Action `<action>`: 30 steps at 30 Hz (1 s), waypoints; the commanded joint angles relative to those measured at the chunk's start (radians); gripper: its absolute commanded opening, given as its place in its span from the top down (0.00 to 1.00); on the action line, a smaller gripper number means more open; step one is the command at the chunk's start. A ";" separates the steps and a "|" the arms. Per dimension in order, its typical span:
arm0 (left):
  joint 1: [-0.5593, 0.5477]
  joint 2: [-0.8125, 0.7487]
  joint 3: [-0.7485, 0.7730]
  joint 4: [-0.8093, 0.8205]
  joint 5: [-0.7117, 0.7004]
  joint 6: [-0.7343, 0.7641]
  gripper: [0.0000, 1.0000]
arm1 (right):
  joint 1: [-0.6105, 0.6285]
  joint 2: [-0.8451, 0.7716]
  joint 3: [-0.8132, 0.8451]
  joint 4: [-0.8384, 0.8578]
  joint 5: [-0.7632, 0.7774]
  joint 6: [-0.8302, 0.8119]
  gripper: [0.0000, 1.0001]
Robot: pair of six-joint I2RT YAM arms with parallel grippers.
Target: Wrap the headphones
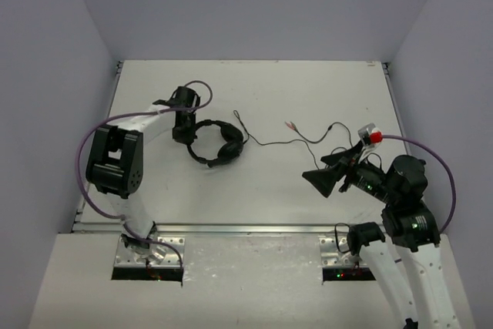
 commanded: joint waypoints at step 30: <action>-0.112 -0.843 0.200 -0.401 0.106 -0.130 1.00 | 0.326 0.755 -0.111 0.997 -0.090 -0.125 0.30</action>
